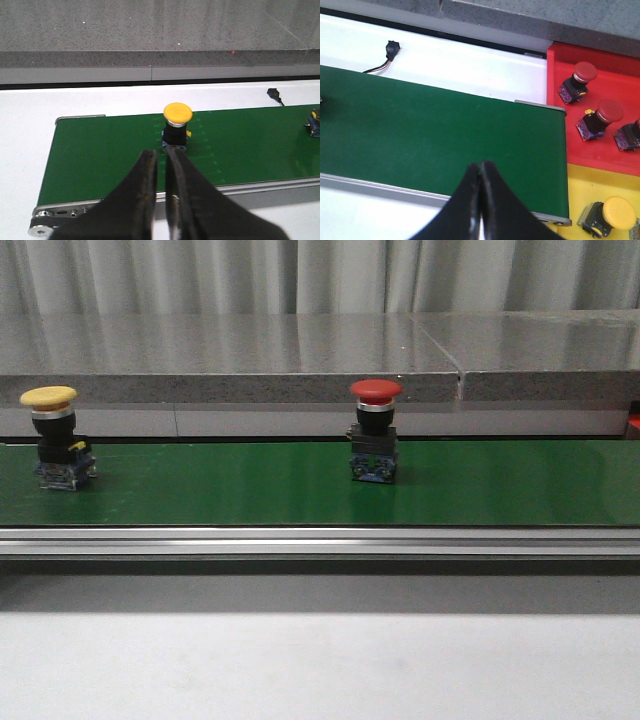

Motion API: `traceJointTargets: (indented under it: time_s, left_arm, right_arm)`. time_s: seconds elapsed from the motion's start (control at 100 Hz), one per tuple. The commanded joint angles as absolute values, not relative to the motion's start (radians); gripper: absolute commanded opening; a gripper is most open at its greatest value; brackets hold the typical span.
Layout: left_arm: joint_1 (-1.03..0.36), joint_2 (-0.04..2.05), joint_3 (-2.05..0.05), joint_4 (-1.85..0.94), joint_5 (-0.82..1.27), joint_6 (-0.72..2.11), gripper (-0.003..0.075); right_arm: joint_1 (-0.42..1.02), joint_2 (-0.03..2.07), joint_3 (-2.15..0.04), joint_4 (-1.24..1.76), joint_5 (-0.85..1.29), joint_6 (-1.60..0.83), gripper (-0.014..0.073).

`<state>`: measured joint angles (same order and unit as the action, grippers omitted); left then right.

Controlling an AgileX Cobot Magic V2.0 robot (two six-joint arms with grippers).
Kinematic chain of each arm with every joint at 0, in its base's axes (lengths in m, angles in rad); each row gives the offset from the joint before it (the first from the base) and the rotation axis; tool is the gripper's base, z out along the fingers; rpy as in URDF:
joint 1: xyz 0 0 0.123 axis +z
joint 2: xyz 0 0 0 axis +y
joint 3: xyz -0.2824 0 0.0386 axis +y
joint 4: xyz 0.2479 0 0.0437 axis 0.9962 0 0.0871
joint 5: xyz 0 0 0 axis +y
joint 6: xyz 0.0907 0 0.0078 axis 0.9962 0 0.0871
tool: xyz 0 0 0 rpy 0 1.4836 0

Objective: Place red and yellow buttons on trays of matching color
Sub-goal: 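Lower the right gripper onto the red button at the belt's end and grasp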

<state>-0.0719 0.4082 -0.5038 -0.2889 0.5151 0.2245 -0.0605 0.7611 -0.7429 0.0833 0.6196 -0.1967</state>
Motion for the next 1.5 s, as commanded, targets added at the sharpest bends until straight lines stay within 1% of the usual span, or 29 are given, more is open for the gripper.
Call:
traceJointTargets:
  time_s: [0.0,0.24,0.31,0.36,0.39,0.41,0.45,0.46,0.48,0.49,0.53,0.6,0.62,0.74,0.87,0.98,1.22,1.491]
  left_arm:
    - [-0.081,0.413,-0.529,-0.304,0.44,0.224,-0.0019]
    - [-0.081,0.413,-0.529,-0.304,0.44,0.224,-0.0019]
    - [-0.081,0.413,-0.529,-0.304,0.44,0.224,-0.0019]
    - [-0.081,0.413,-0.529,-0.304,0.44,0.224,-0.0019]
    - [-0.081,0.413,-0.529,-0.304,0.44,0.224,-0.0019]
    - [-0.081,0.413,-0.529,-0.304,0.44,0.224,-0.0019]
    - [-0.081,0.413,-0.529,-0.304,0.44,0.224,-0.0019]
    - [-0.081,0.413,-0.529,-0.304,0.44,0.224,-0.0019]
    - [-0.081,0.413,-0.529,-0.304,0.44,0.224,-0.0019]
    - [-0.081,0.413,-0.529,-0.304,0.44,0.224,-0.0019]
    - [-0.081,0.413,-0.529,-0.304,0.44,0.224,-0.0019]
    - [-0.081,0.413,-0.529,-0.304,0.44,0.224,-0.0019]
    - [-0.081,0.413,-0.529,-0.304,0.44,0.224,-0.0019]
    - [-0.081,0.413,-0.529,-0.304,0.44,0.224,-0.0019]
    - [-0.081,0.413,-0.529,-0.304,0.44,0.224,-0.0019]
    - [-0.081,0.413,-0.529,-0.304,0.44,0.224,-0.0019]
    - [-0.081,0.413,-0.529,-0.304,0.44,0.224,-0.0019]
    - [-0.081,0.413,-0.529,-0.304,0.44,0.224,-0.0019]
  right_arm:
    - [-0.062,0.753,-0.769,0.078,0.56,-0.204,-0.0069]
    - [-0.062,0.759,-0.769,0.078,0.568,-0.204,-0.0059]
    - [-0.062,0.759,-0.769,0.078,0.582,-0.204,-0.0007]
    - [-0.062,0.759,-0.769,0.078,0.586,-0.204,0.0062]
    - [-0.062,0.759,-0.769,0.078,0.586,-0.204,0.0132]
    - [-0.062,0.759,-0.769,0.078,0.586,-0.204,0.0163]
    - [-0.062,0.759,-0.769,0.078,0.586,-0.204,0.0271]
    - [-0.062,0.759,-0.769,0.078,0.586,-0.204,0.0309]
    - [-0.062,0.759,-0.769,0.079,0.586,-0.204,0.0349]
    - [-0.062,0.759,-0.769,0.081,0.586,-0.204,0.0388]
    - [-0.062,0.759,-0.769,0.083,0.586,-0.204,0.05]
    - [-0.062,0.759,-0.769,0.097,0.586,-0.204,0.0646]
    - [-0.062,0.759,-0.769,0.104,0.586,-0.204,0.0667]
    - [-0.062,0.766,-0.77,0.163,0.576,-0.204,0.0622]
    - [-0.061,0.816,-0.791,0.219,0.578,-0.205,0.0612]
    - [-0.042,0.895,-0.818,0.221,0.579,-0.216,0.0612]
    - [0.076,1.104,-0.877,0.221,0.549,-0.228,0.0612]
    - [0.156,1.327,-0.973,0.221,0.524,-0.228,0.0612]
